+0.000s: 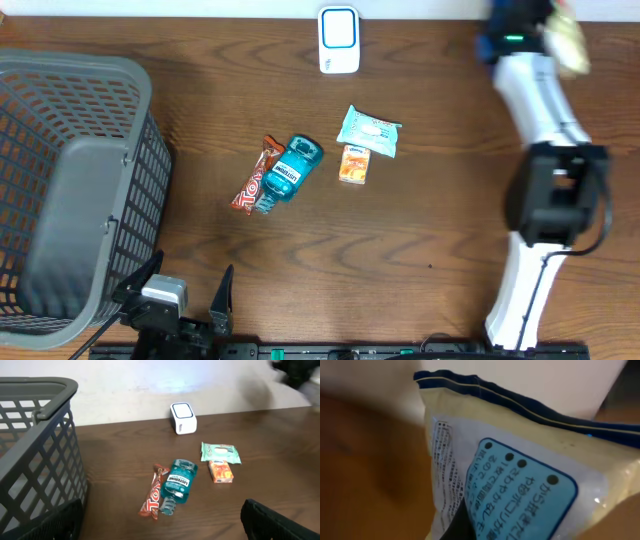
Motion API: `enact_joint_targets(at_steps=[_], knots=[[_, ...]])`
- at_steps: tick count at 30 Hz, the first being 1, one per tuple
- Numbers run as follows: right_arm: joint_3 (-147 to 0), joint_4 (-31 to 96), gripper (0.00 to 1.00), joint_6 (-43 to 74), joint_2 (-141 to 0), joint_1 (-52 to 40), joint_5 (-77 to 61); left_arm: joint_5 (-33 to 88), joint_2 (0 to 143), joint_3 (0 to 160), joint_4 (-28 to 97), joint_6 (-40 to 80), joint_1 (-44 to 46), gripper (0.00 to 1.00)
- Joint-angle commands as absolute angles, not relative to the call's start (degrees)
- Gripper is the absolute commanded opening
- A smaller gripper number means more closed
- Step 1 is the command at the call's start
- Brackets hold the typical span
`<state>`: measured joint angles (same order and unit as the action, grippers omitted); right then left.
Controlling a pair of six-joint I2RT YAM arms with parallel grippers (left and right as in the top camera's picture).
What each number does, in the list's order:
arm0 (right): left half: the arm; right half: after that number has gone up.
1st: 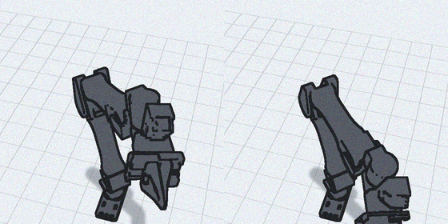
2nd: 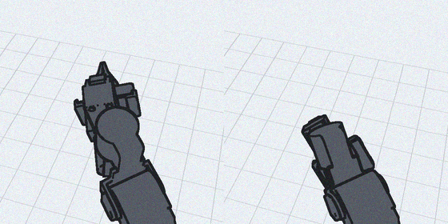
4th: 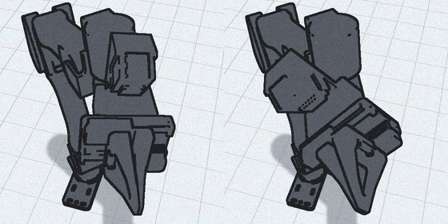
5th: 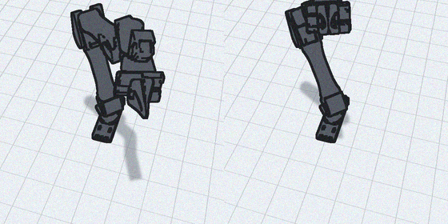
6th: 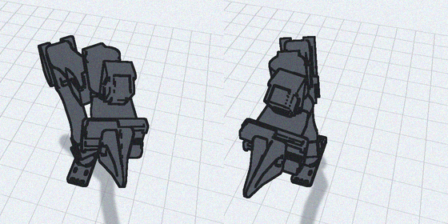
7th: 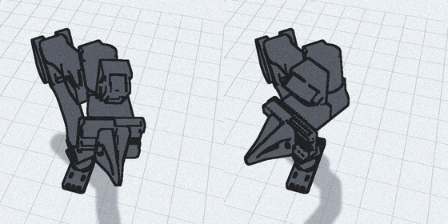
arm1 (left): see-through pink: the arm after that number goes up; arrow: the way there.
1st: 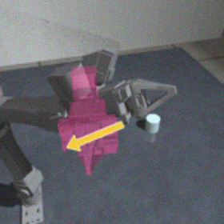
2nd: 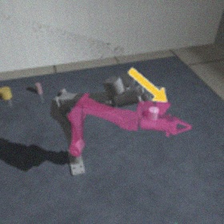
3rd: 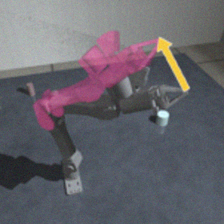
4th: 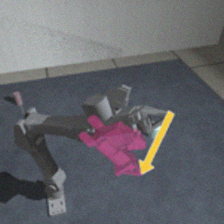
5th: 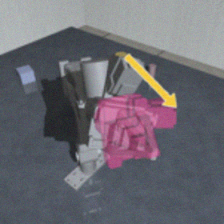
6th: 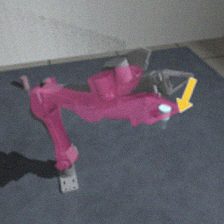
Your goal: Scan the item barcode
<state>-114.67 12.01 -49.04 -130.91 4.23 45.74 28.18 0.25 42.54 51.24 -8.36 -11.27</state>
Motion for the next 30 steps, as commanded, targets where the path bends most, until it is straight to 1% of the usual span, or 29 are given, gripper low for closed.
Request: enact_joint_targets(at_steps=[1, 8, 11, 12, 13, 14, 15, 17, 18, 19, 20, 21, 23, 26, 28, 30], knots=[[-115.3, 16.4, 0.01, -48.8, -129.9, 12.3, 49.2, 28.5, 0.2, 42.5, 51.2, -8.3, -11.5, 1.00], [-115.1, 23.8, 0.01, -49.1, -129.9, 24.8, 48.8, 28.5, 0.2, 42.5, 51.2, -8.3, -11.5, 1.00], [-114.9, 24.1, 0.01, -43.8, -129.9, 27.9, 48.3, 28.5, 0.2, 42.5, 51.2, -8.3, -11.5, 1.00], [-114.9, 24.2, 0.04, -39.6, -129.9, 28.9, 48.6, 28.5, 0.2, 42.5, 51.2, -8.3, -11.5, 1.00], [-115.0, 24.8, 0.13, -35.7, -129.9, 29.8, 48.6, 28.5, 0.2, 42.5, 51.2, -8.3, -11.5, 1.00], [-115.0, 25.9, 0.25, -32.7, -129.9, 30.6, 48.5, 28.5, 0.2, 42.5, 51.2, -8.3, -11.5, 1.00], [-115.0, 27.0, 0.33, -30.5, -129.9, 31.4, 48.5, 28.5, 0.2, 42.5, 51.2, -8.3, -11.5, 1.00], [-115.0, 28.7, 0.65, -27.7, -129.9, 32.1, 48.3, 28.5, 0.2, 42.5, 51.2, -8.3, -11.5, 1.00], [-115.0, 29.6, 0.85, -26.9, -129.6, 32.3, 47.8, 28.5, 0.2, 42.5, 51.2, -8.3, -11.5, 1.00], [-115.0, 30.5, 0.95, -26.1, -129.4, 32.2, 47.2, 28.5, 0.2, 42.5, 51.2, -8.3, -11.5, 1.00], [-115.0, 32.1, 0.99, -24.1, -128.6, 31.9, 44.9, 28.5, 0.2, 42.5, 51.2, -8.3, -11.5, 1.00], [-115.0, 33.1, 0.99, -23.0, -128.0, 31.6, 43.0, 28.5, 0.2, 42.5, 51.2, -8.3, -11.5, 1.00], [-115.0, 36.3, 0.99, -21.2, -126.4, 30.6, 34.9, 28.5, 0.2, 42.5, 51.2, -8.3, -11.5, 1.00], [-115.0, 41.1, 0.99, -21.2, -122.7, 27.4, 17.6, 28.5, 0.2, 42.5, 51.2, -8.3, -11.5, 1.00], [-115.0, 44.0, 0.99, -21.2, -120.3, 24.4, 1.9, 28.5, 0.2, 42.5, 51.2, -8.3, -11.5, 1.00], [-115.0, 46.3, 0.99, -21.2, -119.1, 22.1, -10.8, 28.5, 0.2, 42.5, 51.2, -8.3, -11.5, 1.00]])
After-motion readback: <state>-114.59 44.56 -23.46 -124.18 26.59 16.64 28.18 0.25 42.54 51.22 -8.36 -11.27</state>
